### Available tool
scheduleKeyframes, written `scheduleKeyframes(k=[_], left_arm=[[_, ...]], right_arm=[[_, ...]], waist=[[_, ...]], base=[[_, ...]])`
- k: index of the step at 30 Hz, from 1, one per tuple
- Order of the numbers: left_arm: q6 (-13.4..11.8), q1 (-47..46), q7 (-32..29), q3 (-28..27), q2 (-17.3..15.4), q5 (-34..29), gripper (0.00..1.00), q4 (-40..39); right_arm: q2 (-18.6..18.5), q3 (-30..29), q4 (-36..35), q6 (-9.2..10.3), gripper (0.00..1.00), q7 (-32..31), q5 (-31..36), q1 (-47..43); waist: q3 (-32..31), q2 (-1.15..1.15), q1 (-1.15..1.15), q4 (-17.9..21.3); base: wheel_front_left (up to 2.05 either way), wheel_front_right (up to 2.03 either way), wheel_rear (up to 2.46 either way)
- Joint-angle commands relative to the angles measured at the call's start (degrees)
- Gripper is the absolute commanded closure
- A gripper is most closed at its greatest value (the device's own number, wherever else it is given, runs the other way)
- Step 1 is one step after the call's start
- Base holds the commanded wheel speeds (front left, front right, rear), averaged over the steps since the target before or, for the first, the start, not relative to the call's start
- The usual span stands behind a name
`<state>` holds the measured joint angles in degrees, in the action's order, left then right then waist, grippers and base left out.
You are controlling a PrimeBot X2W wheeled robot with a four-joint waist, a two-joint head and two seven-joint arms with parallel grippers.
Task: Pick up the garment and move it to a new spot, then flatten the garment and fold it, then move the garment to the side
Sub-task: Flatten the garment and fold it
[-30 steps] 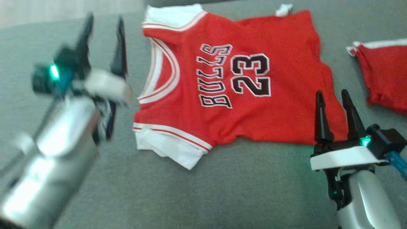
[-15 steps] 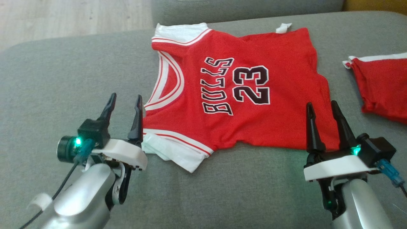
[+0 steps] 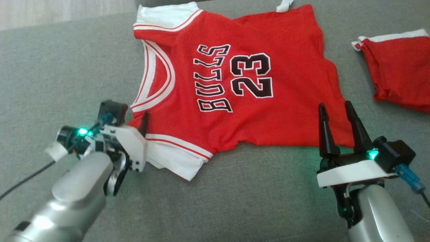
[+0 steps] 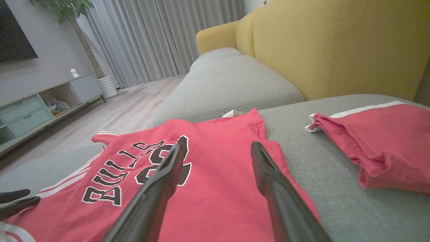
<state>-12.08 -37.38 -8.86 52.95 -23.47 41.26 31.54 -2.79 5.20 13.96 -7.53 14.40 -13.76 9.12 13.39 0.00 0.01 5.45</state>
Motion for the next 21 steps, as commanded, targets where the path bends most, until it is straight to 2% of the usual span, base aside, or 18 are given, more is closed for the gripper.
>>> scheduleKeyframes(k=[1, 7, 8, 9, 11, 17, 21], left_arm=[[0.1, -3.9, -0.4, -2.0, -2.0, -0.7, 0.00, -0.1], [3.2, -6.4, -4.7, -1.0, -1.3, 0.5, 0.00, 2.9], [4.7, -6.8, -6.4, -0.8, -1.0, 1.5, 0.47, 3.5], [5.3, -7.2, -6.7, -0.7, -0.9, 1.7, 1.00, 3.7], [6.0, -8.2, -6.6, -0.8, -0.9, 1.8, 1.00, 3.9], [6.0, -12.3, -2.4, -2.8, -0.6, 1.3, 1.00, 4.6], [6.1, -17.1, 2.7, -4.8, -0.6, 0.3, 1.00, 5.7]], right_arm=[[-0.1, 1.5, -2.1, 0.04, 0.00, 0.6, -0.7, 1.9], [-0.1, 2.0, -2.1, 0.04, 0.00, 0.6, -1.0, 2.7], [-0.1, 2.0, -2.1, 0.04, 0.00, 0.6, -1.1, 3.0], [-0.1, 2.0, -2.1, 0.04, 0.00, 0.6, -1.2, 3.2], [-0.1, 2.2, -2.2, 0.04, 0.00, 0.6, -1.3, 3.5], [-0.1, 2.8, -2.3, 0.04, 0.00, 0.6, -1.7, 4.3], [-0.1, 3.5, -2.2, 0.04, 0.00, 0.6, -2.2, 5.2]], waist=[[1.0, 0.00, -0.01, 0.7], [2.6, 0.00, -0.01, 2.0], [3.0, 0.00, -0.01, 2.5], [3.2, 0.00, -0.01, 2.7], [3.6, 0.00, -0.01, 3.1], [4.6, 0.00, -0.01, 4.3], [5.5, 0.00, -0.01, 5.5]], base=[[0.00, 0.00, 0.00], [0.00, 0.00, 0.00], [0.00, 0.00, 0.00], [0.00, 0.00, 0.00], [0.00, 0.00, 0.00], [0.00, 0.00, 0.00], [0.00, 0.00, 0.00]])
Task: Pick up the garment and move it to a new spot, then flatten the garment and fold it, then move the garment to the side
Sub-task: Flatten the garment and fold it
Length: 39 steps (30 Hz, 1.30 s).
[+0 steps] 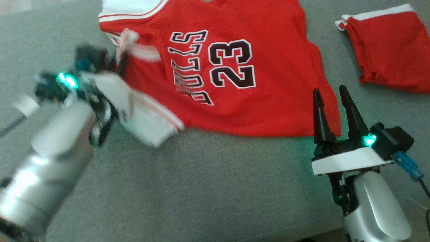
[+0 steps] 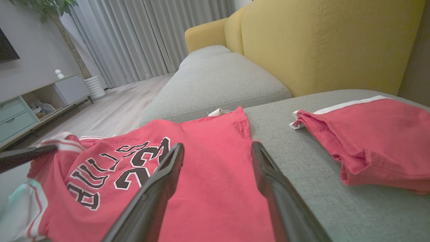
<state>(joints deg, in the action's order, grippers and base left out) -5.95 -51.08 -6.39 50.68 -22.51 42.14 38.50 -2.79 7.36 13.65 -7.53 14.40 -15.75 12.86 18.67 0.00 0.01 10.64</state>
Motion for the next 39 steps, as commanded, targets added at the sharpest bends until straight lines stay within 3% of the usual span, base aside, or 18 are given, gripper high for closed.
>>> scheduleKeyframes(k=[1, 4, 5, 6, 12, 18, 31, 35, 39], left_arm=[[0.2, -4.5, 0.9, -2.7, -1.6, -0.9, 1.00, -0.7], [1.2, -6.7, 1.4, -2.8, -1.2, -1.0, 1.00, 1.6], [1.2, -7.4, 1.8, -2.9, -1.3, -1.2, 0.31, 2.4], [1.0, -8.0, 2.6, -3.1, -1.3, -1.5, 0.00, 3.1], [-0.3, -8.3, 8.0, -3.6, -2.2, -2.8, 0.00, 5.0], [-3.4, -4.5, 14.0, -5.3, -3.0, -2.2, 0.00, 2.8], [-13.3, 16.1, 21.2, -10.9, -2.1, 0.1, 0.00, -15.9], [-14.8, 22.9, 21.4, -13.3, -0.9, -0.6, 0.00, -20.6], [-14.7, 26.2, 21.4, -15.2, -0.2, -2.5, 0.00, -22.9]], right_arm=[[-0.1, 1.3, -1.9, 0.04, 0.00, 0.6, -0.3, 1.6], [-0.1, 1.4, -1.8, 0.04, 0.00, 0.6, -0.7, 1.9], [-0.1, 1.4, -1.8, 0.04, 0.00, 0.6, -0.8, 1.9], [-0.1, 1.4, -1.9, 0.04, 0.00, 0.6, -0.9, 2.0], [-0.1, 0.7, -1.7, 0.04, 0.00, 0.6, -1.0, 1.6], [-0.1, -0.4, -1.7, 0.04, 0.00, 0.6, -0.3, 1.2], [-0.1, -3.2, -3.1, 0.04, 0.00, 0.6, 1.7, -2.8], [-0.1, -3.5, -3.2, 0.04, 0.00, 0.6, 1.7, -3.7], [-0.1, -3.2, -3.5, 0.04, 0.00, 0.6, 1.7, -3.9]], waist=[[0.4, 0.00, -0.01, 0.5], [0.9, 0.00, -0.01, 0.8], [1.1, 0.00, -0.01, 0.9], [1.2, 0.00, -0.01, 0.9], [1.2, 0.00, -0.01, -0.3], [-1.1, 0.00, -0.01, -2.8], [-7.4, 0.00, -0.01, -8.6], [-8.4, 0.00, -0.01, -9.3], [-8.3, 0.00, -0.01, -9.4]], base=[[0.00, 0.00, 0.00], [0.00, 0.00, 0.00], [0.00, 0.00, 0.00], [0.00, 0.00, 0.00], [0.00, 0.00, 0.00], [0.00, 0.00, 0.00], [0.00, 0.00, 0.00], [0.00, 0.00, 0.00], [0.00, 0.00, 0.00]])
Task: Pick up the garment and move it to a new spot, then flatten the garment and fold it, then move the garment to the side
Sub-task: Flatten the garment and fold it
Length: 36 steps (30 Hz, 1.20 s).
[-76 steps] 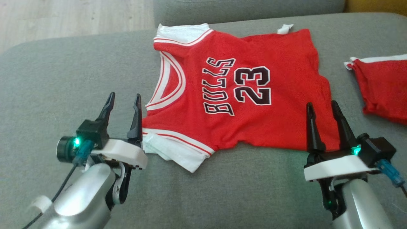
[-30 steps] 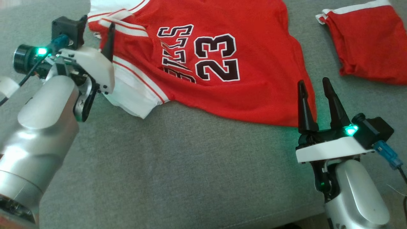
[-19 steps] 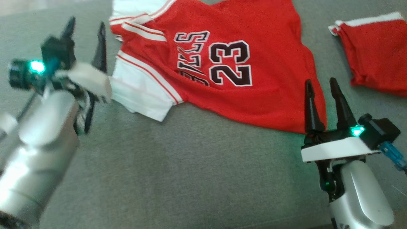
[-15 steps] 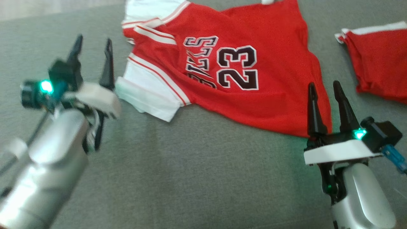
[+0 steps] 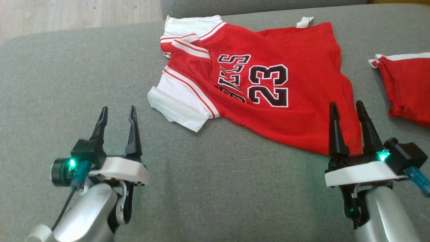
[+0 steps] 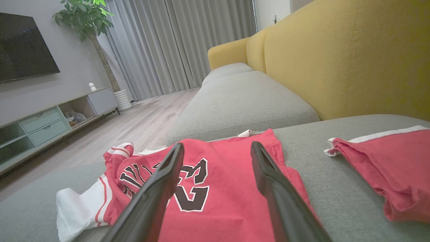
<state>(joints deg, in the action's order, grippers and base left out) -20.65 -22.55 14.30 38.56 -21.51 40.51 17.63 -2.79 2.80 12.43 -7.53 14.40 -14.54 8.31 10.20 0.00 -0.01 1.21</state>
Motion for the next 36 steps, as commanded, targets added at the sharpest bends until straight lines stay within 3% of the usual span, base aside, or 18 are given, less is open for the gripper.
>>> scheduleKeyframes(k=[1, 5, 15, 24, 36], left_arm=[[0.4, -2.0, 0.7, -3.2, -1.2, -1.2, 0.00, -2.1], [1.7, -2.6, 0.6, -2.6, -1.5, -2.0, 0.00, -1.5], [6.8, -10.2, -7.6, 1.7, -2.6, -3.3, 0.00, 5.8], [8.4, -16.2, -10.5, 2.3, -2.1, -3.6, 0.00, 15.5], [10.7, -19.6, -11.4, 4.0, -0.8, -4.0, 0.00, 21.9]], right_arm=[[-0.1, 1.4, -2.4, 0.04, 0.00, 0.6, 0.5, 0.7], [-0.1, 1.9, -2.6, 0.04, 0.00, 0.6, 0.4, 0.9], [-0.1, 3.2, -2.4, 0.04, 0.00, 0.6, 0.0, 2.3], [-0.1, 3.6, -2.4, 0.04, 0.00, 0.6, -0.3, 3.5], [-0.1, 3.4, -2.2, 0.04, 0.00, 0.6, -0.6, 4.2]], waist=[[0.4, 0.00, 0.01, 0.0], [1.3, 0.00, 0.01, 0.3], [4.6, 0.00, 0.01, 3.1], [7.9, 0.00, 0.01, 6.2], [9.4, 0.00, 0.01, 7.5]], base=[[0.00, 0.00, 0.00], [0.00, 0.00, 0.00], [0.00, 0.00, 0.00], [0.00, 0.00, 0.00], [0.00, 0.00, 0.00]])
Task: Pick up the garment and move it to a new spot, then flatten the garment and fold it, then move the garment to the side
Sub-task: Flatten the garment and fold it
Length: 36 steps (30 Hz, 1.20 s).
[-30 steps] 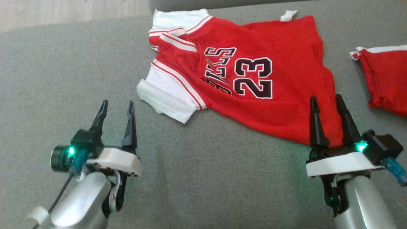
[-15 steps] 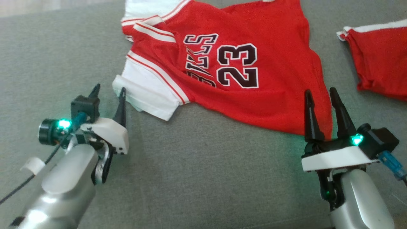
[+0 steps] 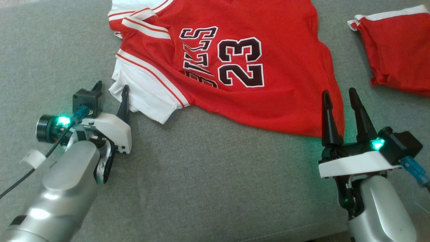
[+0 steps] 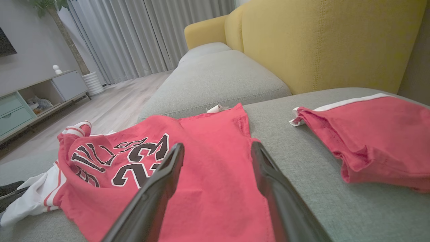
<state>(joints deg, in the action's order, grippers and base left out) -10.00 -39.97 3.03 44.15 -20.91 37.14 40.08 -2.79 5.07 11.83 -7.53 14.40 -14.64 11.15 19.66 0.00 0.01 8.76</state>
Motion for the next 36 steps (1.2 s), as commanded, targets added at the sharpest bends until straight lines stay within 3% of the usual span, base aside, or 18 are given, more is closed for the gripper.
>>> scheduleKeyframes(k=[1, 2, 4, 5, 21, 28, 36], left_arm=[[0.2, -2.2, -0.1, -1.5, -1.3, -0.6, 0.03, -0.3], [0.2, -2.3, 0.3, -1.3, -1.0, -0.7, 0.53, -0.1], [0.2, -2.4, 0.7, -1.1, -0.9, -0.8, 0.79, 0.1], [0.1, -2.4, 1.0, -1.1, -0.8, -0.9, 1.00, 0.1], [-2.4, 2.9, 4.7, -2.2, -1.6, 0.8, 1.00, -5.0], [-4.8, 9.2, 6.1, -3.2, -2.8, 2.6, 1.00, -13.6], [-8.5, 14.9, 7.8, -4.3, -3.7, 3.4, 1.00, -25.0]], right_arm=[[-0.1, 1.1, -1.6, 0.04, 0.00, 0.6, -0.5, 1.4], [-0.1, 1.0, -1.4, 0.04, 0.00, 0.6, -0.5, 1.5], [-0.1, 0.8, -1.1, 0.04, 0.00, 0.6, -0.4, 1.5], [-0.1, 0.8, -1.0, 0.04, 0.00, 0.6, -0.4, 1.5], [-0.1, -0.8, 1.2, 0.04, 0.00, 0.6, 0.4, -0.2], [-0.1, -3.0, 2.9, 0.04, 0.00, 0.6, 1.1, -2.5], [-0.1, -9.9, 10.5, 0.04, 0.00, -3.0, 2.2, -3.5]], waist=[[-0.1, 0.00, -0.01, -0.1], [-0.2, 0.00, -0.01, -0.2], [-0.5, 0.00, -0.01, -0.5], [-0.7, 0.00, -0.01, -0.6], [-7.8, 0.00, -0.01, -4.6], [-11.5, 0.00, -0.01, -7.7], [-12.4, 0.00, -0.01, -9.3]], base=[[0.00, 0.00, 0.00], [0.00, 0.00, 0.00], [0.00, 0.00, 0.00], [0.00, 0.00, 0.00], [0.00, 0.00, 0.00], [0.00, 0.00, 0.00], [0.00, 0.00, 0.00]])
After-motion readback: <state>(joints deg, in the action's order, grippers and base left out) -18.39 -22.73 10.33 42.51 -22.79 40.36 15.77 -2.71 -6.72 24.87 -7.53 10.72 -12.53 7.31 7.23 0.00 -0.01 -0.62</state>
